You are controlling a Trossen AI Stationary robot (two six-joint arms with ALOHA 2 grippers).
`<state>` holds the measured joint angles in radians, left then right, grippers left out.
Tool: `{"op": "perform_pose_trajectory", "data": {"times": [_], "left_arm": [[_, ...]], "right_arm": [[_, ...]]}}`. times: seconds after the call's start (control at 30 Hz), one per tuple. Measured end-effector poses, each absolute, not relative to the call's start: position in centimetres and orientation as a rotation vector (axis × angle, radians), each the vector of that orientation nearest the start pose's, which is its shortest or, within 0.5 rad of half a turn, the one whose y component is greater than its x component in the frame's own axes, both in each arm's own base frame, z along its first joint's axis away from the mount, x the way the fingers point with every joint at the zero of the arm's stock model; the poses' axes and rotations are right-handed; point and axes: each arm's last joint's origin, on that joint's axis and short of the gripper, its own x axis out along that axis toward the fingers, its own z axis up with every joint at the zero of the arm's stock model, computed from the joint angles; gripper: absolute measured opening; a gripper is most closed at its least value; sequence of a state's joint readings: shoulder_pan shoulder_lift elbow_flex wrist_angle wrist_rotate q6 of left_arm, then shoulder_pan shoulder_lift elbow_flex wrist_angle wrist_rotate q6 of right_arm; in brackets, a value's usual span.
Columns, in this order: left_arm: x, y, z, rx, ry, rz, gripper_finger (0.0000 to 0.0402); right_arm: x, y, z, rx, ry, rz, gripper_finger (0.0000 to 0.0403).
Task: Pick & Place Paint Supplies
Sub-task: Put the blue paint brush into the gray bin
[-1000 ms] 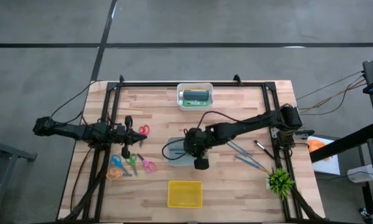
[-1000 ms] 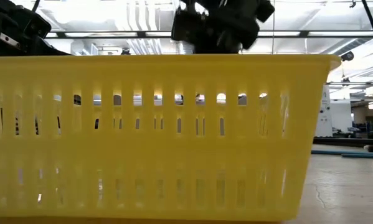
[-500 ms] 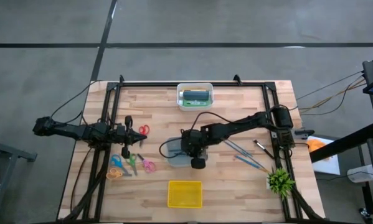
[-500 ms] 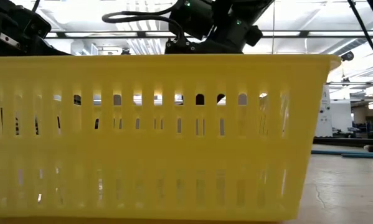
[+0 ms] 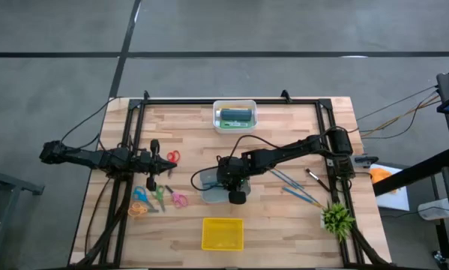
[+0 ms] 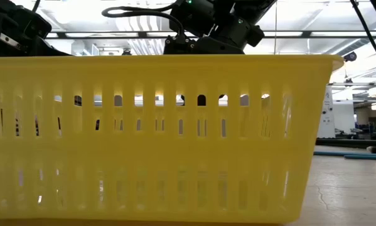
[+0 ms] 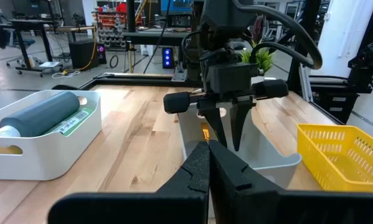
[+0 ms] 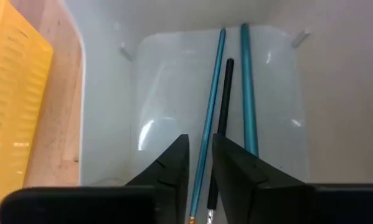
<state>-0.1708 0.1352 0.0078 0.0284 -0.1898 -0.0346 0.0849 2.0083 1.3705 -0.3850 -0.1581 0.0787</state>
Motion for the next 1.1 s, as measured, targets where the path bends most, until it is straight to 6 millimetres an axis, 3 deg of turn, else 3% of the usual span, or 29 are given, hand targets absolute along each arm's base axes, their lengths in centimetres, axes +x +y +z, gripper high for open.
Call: {"op": "perform_pose_trajectory", "data": {"times": [0.4, 0.57, 0.87, 1.1], "left_arm": [[10.4, -1.2, 15.8, -0.017, 0.097, 0.02, 0.0], [10.4, -1.2, 15.8, -0.017, 0.097, 0.021, 0.0], [10.4, -1.2, 15.8, -0.017, 0.097, 0.02, 0.0], [10.4, -1.2, 15.8, -0.017, 0.097, 0.021, 0.0]], "right_arm": [[41.4, 4.0, 16.6, 0.106, 1.022, 0.184, 0.0089], [40.9, 3.8, 19.0, 0.085, 0.963, 0.16, 0.0089], [38.4, 3.7, 22.9, 0.032, 0.988, 0.084, 0.0089], [36.2, 3.9, 23.3, -0.022, 1.133, -0.029, 0.0089]]}}
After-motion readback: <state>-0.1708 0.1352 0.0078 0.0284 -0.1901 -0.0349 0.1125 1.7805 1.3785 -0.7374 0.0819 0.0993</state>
